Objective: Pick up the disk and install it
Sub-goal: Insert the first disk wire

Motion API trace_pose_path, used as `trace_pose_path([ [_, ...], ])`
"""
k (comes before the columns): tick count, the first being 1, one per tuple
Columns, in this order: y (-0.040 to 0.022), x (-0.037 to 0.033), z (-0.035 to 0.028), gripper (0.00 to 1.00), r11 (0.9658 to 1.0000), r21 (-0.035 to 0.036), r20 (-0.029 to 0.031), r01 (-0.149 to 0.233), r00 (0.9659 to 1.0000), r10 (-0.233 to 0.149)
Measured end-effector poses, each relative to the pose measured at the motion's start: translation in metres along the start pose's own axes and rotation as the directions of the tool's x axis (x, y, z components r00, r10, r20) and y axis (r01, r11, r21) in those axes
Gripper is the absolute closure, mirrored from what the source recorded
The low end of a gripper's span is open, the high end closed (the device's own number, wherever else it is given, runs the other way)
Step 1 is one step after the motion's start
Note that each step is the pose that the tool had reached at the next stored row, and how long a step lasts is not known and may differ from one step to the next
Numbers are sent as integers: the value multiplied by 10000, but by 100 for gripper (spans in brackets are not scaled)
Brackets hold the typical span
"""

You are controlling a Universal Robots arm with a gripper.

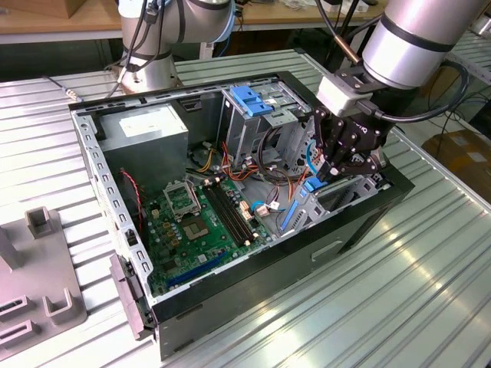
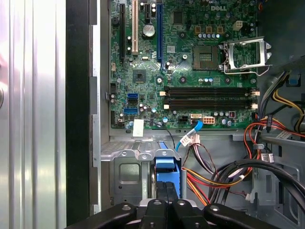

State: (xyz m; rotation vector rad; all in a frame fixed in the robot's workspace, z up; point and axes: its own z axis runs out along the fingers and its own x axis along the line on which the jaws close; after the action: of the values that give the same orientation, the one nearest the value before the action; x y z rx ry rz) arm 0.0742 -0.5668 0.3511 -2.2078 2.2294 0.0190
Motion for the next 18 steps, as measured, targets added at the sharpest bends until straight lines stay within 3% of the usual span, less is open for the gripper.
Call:
trace_pose_path([
  [3, -2, 0, 0, 90, 10000, 0, 0, 0, 10000, 0],
  [8, -56, 0, 0, 90, 10000, 0, 0, 0, 10000, 0],
  [15, -194, -2, 3, 90, 10000, 1, 0, 0, 10000, 0],
  [18, -305, -3, 4, 90, 10000, 0, 0, 1, 10000, -1],
])
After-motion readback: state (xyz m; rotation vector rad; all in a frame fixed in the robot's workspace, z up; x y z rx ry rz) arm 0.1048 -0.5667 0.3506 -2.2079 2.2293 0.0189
